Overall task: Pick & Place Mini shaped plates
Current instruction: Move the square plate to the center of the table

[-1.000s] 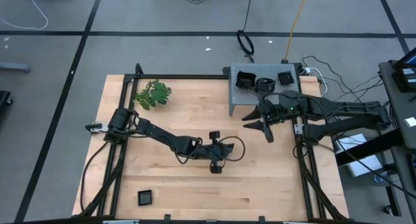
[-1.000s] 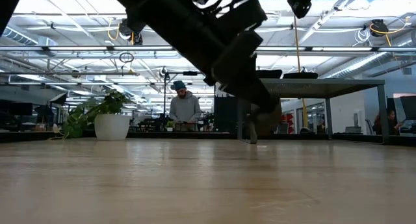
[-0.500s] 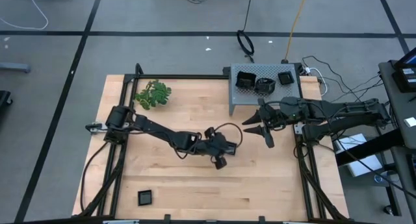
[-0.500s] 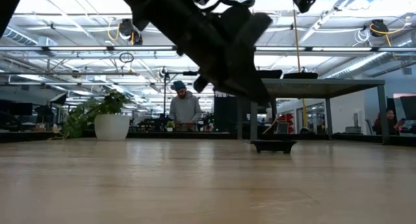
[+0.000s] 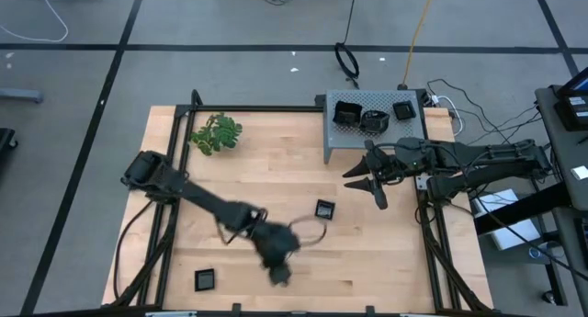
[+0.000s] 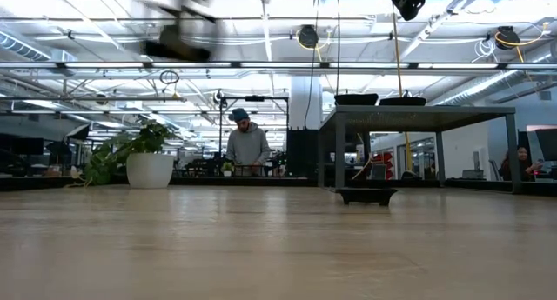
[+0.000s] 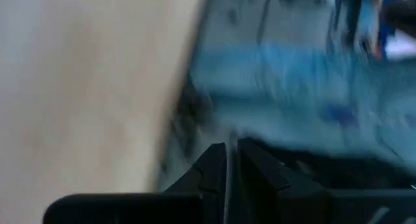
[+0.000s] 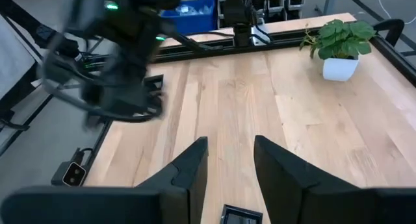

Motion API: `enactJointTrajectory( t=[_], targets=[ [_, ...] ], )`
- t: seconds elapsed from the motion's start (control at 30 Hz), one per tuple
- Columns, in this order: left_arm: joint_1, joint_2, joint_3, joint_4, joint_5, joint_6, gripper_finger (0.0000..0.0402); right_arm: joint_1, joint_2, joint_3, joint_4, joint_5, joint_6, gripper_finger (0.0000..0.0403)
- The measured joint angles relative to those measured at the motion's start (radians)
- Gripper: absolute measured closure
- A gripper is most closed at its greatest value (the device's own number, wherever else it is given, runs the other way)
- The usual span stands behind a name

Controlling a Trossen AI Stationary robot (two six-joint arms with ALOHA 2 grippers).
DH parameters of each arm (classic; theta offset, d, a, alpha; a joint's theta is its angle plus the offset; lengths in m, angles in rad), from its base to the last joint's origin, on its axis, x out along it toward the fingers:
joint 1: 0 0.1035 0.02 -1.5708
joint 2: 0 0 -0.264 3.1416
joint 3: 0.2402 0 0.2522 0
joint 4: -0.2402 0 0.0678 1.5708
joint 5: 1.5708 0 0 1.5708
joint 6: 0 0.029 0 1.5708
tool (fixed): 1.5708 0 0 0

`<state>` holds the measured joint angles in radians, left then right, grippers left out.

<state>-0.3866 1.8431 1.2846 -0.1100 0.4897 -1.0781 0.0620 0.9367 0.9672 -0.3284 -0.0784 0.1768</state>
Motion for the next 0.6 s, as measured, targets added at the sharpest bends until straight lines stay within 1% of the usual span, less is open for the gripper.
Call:
enactJointTrajectory(
  t=[0.07, 0.17, 0.27, 0.37, 0.5, 0.6],
  targets=[
    [-0.056, -0.008, 0.0, -0.022, 0.058, -0.101, 0.036, 0.0, 0.0, -0.003, 0.006, 0.0, -0.003, 0.0287],
    [-0.144, -0.007, 0.0, -0.102, 0.068, -0.231, 0.036, 0.0, 0.0, -0.027, 0.017, 0.0, -0.005, 0.0287],
    [-0.227, -0.006, 0.0, -0.222, 0.055, -0.331, 0.036, -0.001, -0.001, -0.06, 0.022, 0.0, -0.007, 0.0287],
    [-0.289, -0.006, 0.0, -0.417, 0.024, -0.476, 0.036, -0.001, 0.0, -0.115, 0.033, 0.0, -0.006, 0.0287],
    [-0.347, -0.006, -0.001, -0.66, 0.015, -0.74, 0.036, -0.001, -0.001, -0.202, 0.112, -0.001, 0.021, 0.0287],
    [-0.389, -0.006, -0.001, -0.743, -0.018, -0.934, 0.036, -0.001, 0.0, -0.263, 0.197, -0.002, 0.024, 0.0287]
  ],
)
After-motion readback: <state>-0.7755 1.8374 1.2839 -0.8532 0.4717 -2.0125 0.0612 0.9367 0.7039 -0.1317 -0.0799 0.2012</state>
